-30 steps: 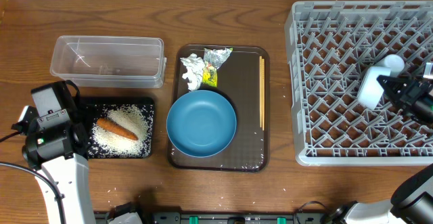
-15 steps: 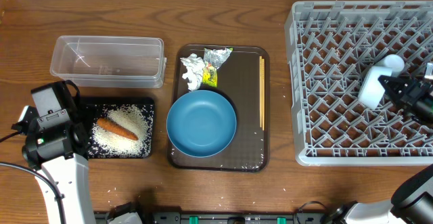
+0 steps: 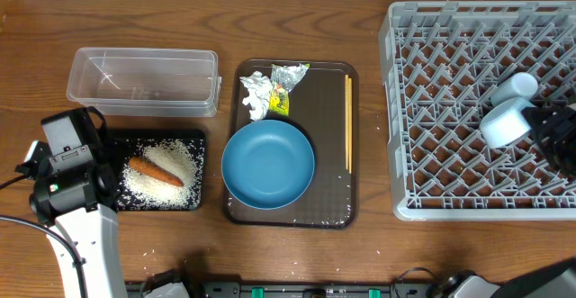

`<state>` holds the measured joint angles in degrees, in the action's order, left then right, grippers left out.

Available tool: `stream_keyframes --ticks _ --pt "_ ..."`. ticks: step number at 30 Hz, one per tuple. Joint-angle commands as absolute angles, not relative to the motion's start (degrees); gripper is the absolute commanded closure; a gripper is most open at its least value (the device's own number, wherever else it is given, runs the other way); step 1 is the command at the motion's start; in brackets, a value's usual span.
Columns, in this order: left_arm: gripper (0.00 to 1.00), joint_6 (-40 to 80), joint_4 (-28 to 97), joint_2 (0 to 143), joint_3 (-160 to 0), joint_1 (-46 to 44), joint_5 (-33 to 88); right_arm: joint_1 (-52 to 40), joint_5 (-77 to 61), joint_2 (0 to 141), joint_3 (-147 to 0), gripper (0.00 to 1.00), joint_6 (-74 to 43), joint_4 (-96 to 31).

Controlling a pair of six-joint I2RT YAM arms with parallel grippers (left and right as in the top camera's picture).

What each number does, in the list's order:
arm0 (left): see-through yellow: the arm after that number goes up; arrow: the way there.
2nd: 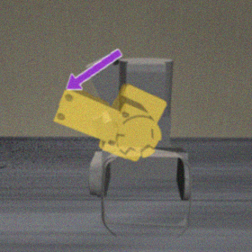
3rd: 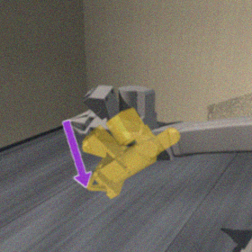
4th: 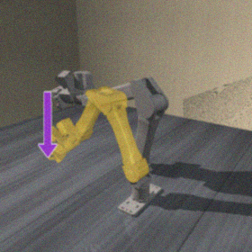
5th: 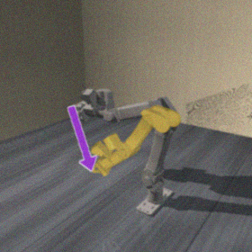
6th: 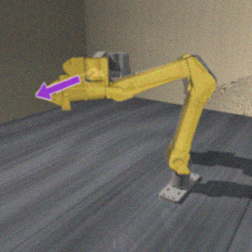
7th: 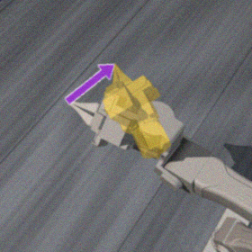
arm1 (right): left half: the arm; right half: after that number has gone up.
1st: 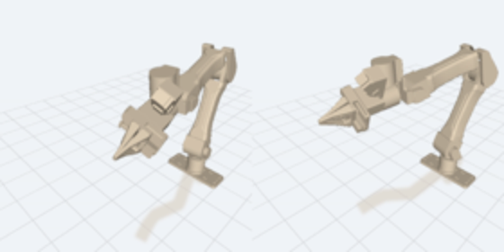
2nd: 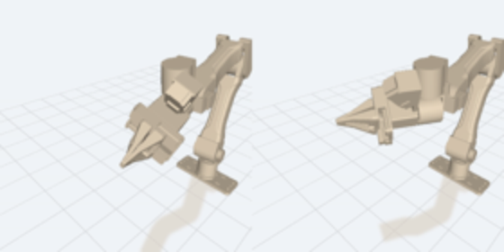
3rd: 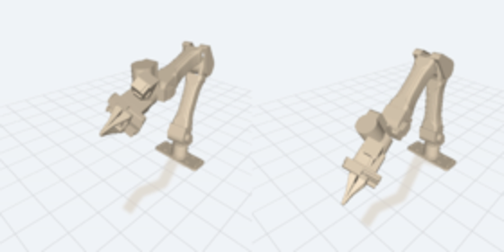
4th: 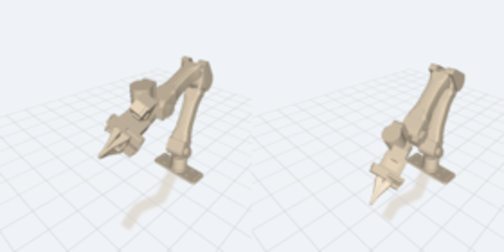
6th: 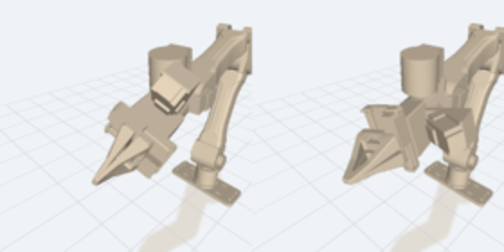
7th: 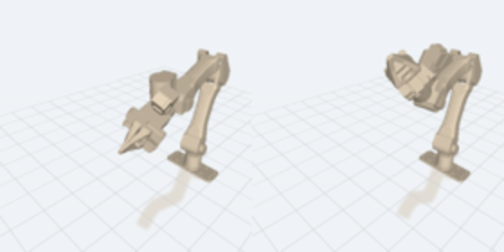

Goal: Sort waste into correct bins and load items into the dishwasher rack
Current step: 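Carry the small bowl to the rack and set it down, then move the right gripper to the blue plate's rim and grasp it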

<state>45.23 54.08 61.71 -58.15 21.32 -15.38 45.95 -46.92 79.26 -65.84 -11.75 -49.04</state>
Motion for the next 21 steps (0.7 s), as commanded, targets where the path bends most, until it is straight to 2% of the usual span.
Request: stream_keyframes --ticks 1,5,8,9,12,15,18,21 --pt "0.02 46.0 54.4 61.4 -58.8 21.6 -15.9 46.2 -39.7 75.4 -69.1 0.23 -13.7 -51.4" --pt "0.02 46.0 54.4 61.4 -58.8 21.6 -15.9 46.0 -37.9 72.4 -71.9 0.19 -13.7 -55.7" --pt "0.02 46.0 54.4 61.4 -58.8 21.6 -15.9 45.4 -38.2 70.5 -72.6 0.03 -13.7 -56.2" --pt "0.02 46.0 54.4 61.4 -58.8 21.6 -15.9 45.0 -38.5 69.8 -72.6 0.01 -13.7 -56.2" --pt "0.02 46.0 54.4 61.4 -58.8 21.6 -15.9 42.2 -42.5 68.4 -72.6 0.01 -12.2 -56.3" --pt "0.02 46.0 54.4 61.4 -58.8 21.6 -15.9 37.1 -52.1 67.4 -72.6 0.01 -6.7 -56.0" --pt "0.02 46.0 54.4 61.4 -58.8 21.6 -15.9 30.0 -62.5 67.0 -72.4 0.01 -0.1 -55.8" --pt "0.02 46.0 54.4 61.4 -58.8 21.6 -15.9 20.7 -63.9 67.4 -72.4 0.01 0.5 -51.5"
